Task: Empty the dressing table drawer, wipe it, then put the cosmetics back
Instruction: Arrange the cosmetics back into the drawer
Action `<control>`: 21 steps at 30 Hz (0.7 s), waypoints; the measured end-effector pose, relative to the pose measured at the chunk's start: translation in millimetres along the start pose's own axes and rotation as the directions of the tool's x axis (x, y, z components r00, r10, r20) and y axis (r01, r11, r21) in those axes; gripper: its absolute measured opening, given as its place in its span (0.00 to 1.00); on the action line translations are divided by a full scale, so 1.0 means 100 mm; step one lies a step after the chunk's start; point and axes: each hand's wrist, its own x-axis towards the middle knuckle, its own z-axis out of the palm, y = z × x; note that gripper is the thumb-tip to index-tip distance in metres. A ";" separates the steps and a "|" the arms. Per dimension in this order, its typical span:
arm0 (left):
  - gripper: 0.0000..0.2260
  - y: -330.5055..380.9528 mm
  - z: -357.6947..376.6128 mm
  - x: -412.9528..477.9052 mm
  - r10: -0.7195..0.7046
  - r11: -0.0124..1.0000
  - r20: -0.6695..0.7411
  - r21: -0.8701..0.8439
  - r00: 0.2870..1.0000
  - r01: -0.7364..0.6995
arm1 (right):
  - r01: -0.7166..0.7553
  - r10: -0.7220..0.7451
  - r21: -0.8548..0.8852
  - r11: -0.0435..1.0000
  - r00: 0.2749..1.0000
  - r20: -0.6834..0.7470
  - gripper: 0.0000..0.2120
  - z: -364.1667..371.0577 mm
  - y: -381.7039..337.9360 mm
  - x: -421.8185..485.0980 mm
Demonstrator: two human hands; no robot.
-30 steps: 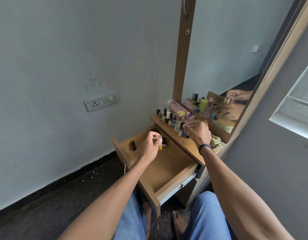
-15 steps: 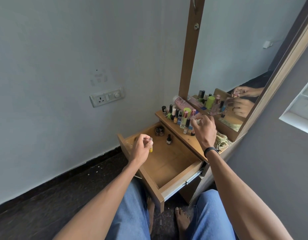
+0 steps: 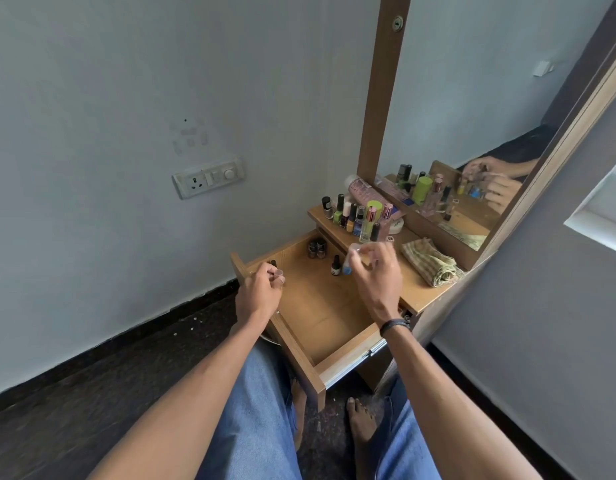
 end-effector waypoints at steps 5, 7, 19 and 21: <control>0.07 -0.13 0.04 0.02 0.113 0.981 -0.128 0.169 0.985 -0.090 | -0.153 0.126 0.104 0.983 0.964 0.235 0.06 0.32 0.05 -0.35; 0.08 -0.15 0.07 0.05 0.131 0.971 -0.152 0.221 0.980 -0.096 | -0.221 0.175 0.132 0.966 0.940 0.294 0.06 0.44 0.08 -0.43; 0.06 -0.14 0.14 0.26 0.189 0.957 -0.031 0.230 0.982 -0.177 | -0.266 0.220 0.047 0.963 0.871 0.439 0.06 0.78 0.18 -0.53; 0.06 -0.17 0.15 0.23 0.227 0.940 0.013 0.260 0.974 -0.222 | -0.218 0.188 0.010 0.976 0.860 0.475 0.07 0.80 0.20 -0.55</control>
